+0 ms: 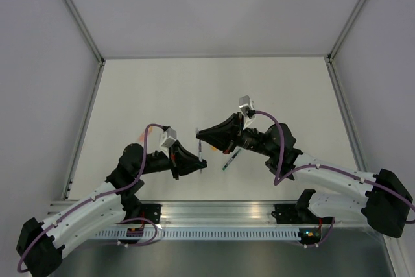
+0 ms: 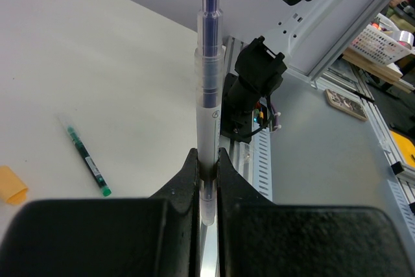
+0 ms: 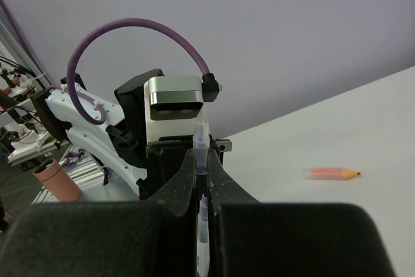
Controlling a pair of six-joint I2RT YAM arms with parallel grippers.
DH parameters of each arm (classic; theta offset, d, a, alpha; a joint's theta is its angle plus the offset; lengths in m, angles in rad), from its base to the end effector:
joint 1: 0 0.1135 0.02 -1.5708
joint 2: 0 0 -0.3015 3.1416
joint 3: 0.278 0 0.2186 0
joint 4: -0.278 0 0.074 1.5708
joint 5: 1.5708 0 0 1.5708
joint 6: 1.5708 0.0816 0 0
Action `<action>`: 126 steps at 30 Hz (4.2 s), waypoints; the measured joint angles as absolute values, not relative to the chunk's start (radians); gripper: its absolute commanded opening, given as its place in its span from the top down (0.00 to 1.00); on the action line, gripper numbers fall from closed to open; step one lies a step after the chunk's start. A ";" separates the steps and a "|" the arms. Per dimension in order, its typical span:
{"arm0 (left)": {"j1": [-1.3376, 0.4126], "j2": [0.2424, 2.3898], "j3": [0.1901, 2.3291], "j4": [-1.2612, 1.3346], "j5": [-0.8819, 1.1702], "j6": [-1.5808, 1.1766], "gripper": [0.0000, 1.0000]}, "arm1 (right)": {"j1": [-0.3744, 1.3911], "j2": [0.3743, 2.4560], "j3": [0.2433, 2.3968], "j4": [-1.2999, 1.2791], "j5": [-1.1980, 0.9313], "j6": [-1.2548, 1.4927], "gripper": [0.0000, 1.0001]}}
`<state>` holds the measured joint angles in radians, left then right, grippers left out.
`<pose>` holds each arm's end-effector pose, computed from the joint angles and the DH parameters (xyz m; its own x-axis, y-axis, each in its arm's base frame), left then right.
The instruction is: Insert the pens into the pen caps
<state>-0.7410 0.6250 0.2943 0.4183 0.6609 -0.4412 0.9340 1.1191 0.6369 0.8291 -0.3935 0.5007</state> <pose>0.0633 -0.1258 0.2905 -0.3618 -0.1259 -0.9237 0.9174 0.1282 -0.3768 0.1193 0.2139 0.3912 -0.2820 0.3643 -0.8876 -0.9365 0.0962 0.3371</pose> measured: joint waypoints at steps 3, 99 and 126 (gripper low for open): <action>-0.741 0.623 0.294 0.418 0.661 -0.441 0.98 | 0.934 1.119 0.637 0.829 -0.393 0.500 1.00; -0.741 0.593 0.294 0.380 0.619 -0.441 0.98 | 0.939 1.095 0.594 0.838 -0.375 0.490 1.00; -0.741 0.562 0.294 0.339 0.599 -0.441 0.98 | 0.939 1.132 0.589 0.867 -0.377 0.489 1.00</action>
